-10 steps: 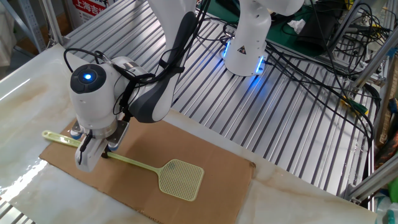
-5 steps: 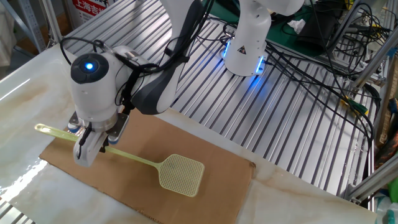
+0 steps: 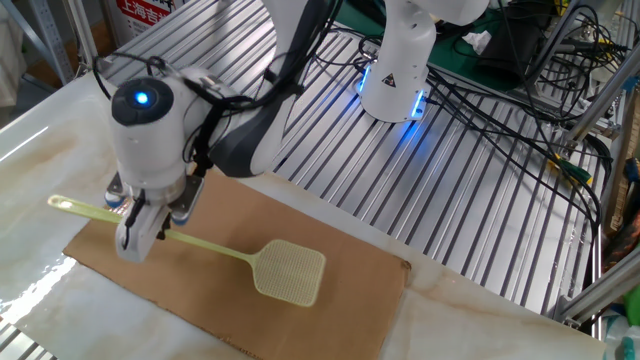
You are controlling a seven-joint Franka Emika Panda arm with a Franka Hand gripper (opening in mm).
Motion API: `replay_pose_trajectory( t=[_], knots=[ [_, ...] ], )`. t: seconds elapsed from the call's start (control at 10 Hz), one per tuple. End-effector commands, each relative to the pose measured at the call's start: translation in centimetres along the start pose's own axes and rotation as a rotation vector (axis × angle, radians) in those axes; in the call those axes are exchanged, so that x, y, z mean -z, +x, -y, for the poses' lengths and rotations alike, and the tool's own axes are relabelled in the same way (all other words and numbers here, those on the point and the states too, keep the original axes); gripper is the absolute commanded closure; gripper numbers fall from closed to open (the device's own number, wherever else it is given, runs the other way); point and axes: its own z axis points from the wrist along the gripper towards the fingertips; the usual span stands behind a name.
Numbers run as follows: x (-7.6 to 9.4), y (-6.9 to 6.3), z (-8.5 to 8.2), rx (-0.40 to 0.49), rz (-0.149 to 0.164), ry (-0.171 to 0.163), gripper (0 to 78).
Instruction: Swat with a flyswatter
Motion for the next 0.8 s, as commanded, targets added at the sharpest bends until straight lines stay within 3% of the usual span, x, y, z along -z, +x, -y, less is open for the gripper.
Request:
replay_pose_trajectory(
  t=[0.1,0.6,0.7,0.8],
  knots=[
    [2.06,-1.06,0.33,0.068,0.018,-0.016,76.4],
    [2.4,-1.1,0.47,0.147,0.013,-0.03,76.4],
    [2.25,-1.07,0.45,0.139,0.041,-0.061,76.4],
    [1.99,-1.02,0.41,0.142,0.089,-0.071,76.4]
  ],
)
